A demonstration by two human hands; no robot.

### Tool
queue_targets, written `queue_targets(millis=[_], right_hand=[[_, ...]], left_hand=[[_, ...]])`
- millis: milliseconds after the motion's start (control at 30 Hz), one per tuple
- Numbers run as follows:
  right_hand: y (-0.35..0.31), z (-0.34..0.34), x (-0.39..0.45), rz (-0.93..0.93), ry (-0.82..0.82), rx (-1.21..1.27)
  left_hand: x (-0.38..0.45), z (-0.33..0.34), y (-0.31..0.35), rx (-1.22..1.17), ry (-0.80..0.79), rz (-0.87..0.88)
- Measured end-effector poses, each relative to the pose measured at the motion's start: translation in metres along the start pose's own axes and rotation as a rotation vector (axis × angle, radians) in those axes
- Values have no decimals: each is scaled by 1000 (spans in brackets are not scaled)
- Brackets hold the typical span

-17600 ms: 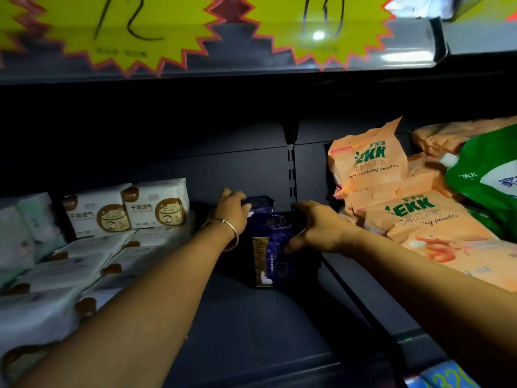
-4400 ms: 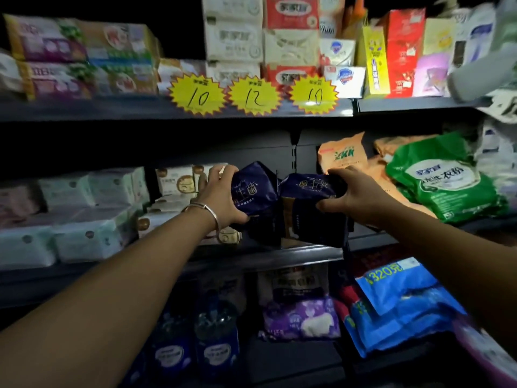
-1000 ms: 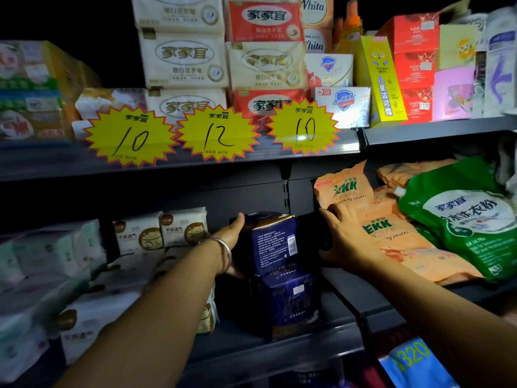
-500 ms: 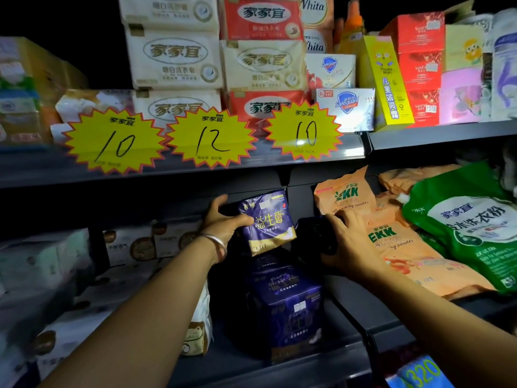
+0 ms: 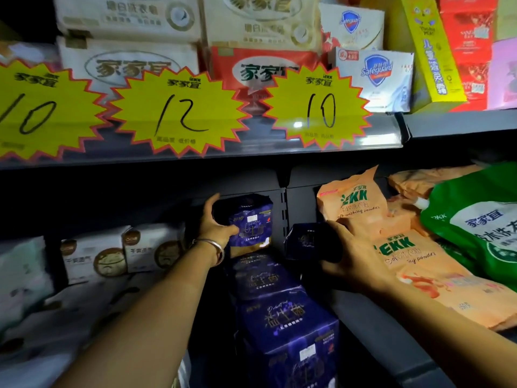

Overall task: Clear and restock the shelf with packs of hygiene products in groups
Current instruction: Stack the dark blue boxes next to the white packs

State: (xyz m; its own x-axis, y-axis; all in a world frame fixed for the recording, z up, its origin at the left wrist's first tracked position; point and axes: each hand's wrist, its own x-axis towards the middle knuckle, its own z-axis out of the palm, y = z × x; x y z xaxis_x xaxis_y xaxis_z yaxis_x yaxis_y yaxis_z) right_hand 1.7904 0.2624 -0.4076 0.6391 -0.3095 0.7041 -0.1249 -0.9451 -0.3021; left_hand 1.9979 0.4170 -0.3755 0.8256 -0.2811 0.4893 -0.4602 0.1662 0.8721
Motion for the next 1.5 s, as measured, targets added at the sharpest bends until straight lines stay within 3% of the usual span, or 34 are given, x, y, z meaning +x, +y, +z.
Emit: queue_targets(millis=[67, 200, 467, 600, 667, 733, 800, 867, 967, 1033, 1267, 1500], right_hand=[[3, 4, 3, 13, -9, 5], [5, 9, 9, 43, -12, 61], [7, 12, 20, 41, 16, 107], [5, 8, 18, 39, 17, 153], [4, 3, 16, 35, 24, 186], [0, -4, 15, 27, 50, 211], [-6, -12, 14, 17, 75, 230], [-15, -20, 12, -11, 93, 237], [-36, -28, 6, -87, 127, 222], [-54, -34, 1, -168, 153, 196], [-81, -42, -16, -294, 94, 125], [-98, -26, -24, -370, -3, 190]], left_hand=[[4, 3, -10, 16, 26, -36], [-1, 11, -30, 220, -67, -160], [9, 19, -32, 474, 21, -312], [6, 19, -26, 506, -25, -388], [4, 16, -22, 554, -43, -392], [-2, 14, -16, 634, 8, -274], [-12, 13, -5, 562, 26, -108], [-25, 14, 14, 351, -101, -70], [-46, 11, 42, 37, -342, -302], [-60, 4, 62, -40, -416, -429], [-77, -25, 82, -327, -471, -731], [-91, -31, 77, -364, -372, -734]])
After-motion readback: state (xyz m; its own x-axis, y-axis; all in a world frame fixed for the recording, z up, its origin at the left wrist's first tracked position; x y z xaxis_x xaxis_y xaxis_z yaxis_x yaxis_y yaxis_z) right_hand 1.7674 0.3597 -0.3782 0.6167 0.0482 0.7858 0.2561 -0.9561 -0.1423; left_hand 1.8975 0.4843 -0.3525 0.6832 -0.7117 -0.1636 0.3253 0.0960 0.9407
